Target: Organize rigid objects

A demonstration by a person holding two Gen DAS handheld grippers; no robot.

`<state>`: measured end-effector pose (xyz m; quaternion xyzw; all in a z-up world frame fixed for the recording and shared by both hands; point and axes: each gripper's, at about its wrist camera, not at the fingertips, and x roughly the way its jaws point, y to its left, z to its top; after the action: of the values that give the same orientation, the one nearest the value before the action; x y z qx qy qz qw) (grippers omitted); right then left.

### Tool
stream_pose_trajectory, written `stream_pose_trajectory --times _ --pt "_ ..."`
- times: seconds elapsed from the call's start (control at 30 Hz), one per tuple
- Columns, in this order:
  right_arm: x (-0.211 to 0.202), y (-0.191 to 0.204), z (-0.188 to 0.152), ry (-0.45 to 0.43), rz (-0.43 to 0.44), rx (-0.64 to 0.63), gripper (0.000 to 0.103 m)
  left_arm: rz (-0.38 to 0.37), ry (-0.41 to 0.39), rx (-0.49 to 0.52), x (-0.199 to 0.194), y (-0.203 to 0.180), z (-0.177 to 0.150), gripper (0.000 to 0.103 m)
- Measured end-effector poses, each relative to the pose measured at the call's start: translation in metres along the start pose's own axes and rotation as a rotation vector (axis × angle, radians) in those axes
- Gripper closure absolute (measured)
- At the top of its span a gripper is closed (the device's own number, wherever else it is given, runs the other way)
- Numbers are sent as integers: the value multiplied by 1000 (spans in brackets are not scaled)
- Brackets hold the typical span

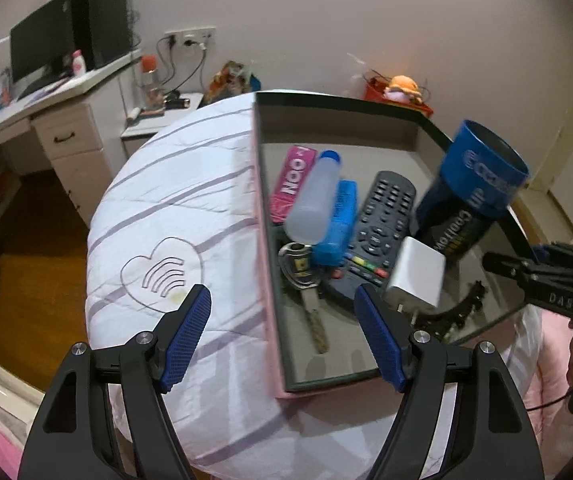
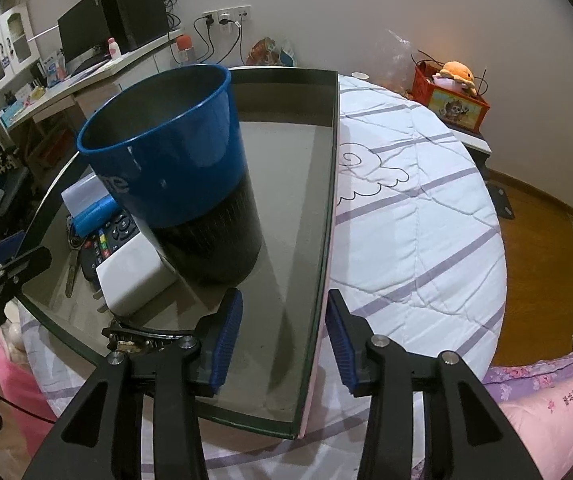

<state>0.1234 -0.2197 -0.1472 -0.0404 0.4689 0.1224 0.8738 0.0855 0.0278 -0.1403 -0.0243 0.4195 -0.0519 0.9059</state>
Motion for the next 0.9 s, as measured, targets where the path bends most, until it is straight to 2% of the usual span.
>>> stream_pose_trajectory --times 0.1,0.2,0.3,0.5,0.77,0.87,0.9 --pt "-7 -2 0 -17 12 5 57 -18 8 8 -1 -7 0 21" --pt "-18 0 0 -50 34 -2 36 -44 10 17 -4 -14 -1 20" --pt "-26 7 0 -70 57 -23 36 -65 8 29 -7 -22 -2 18" --pt "-25 13 -2 -66 75 -29 24 -62 -4 42 -19 -30 -6 7" --pt "-32 13 -7 -78 87 -45 20 -36 -31 66 -32 -40 -12 1" --pt "-37 16 -11 -96 92 -63 12 -17 -42 74 -36 -41 -14 1" --pt "-39 17 -12 -105 86 -72 1 2 -52 78 -39 -42 -15 1"
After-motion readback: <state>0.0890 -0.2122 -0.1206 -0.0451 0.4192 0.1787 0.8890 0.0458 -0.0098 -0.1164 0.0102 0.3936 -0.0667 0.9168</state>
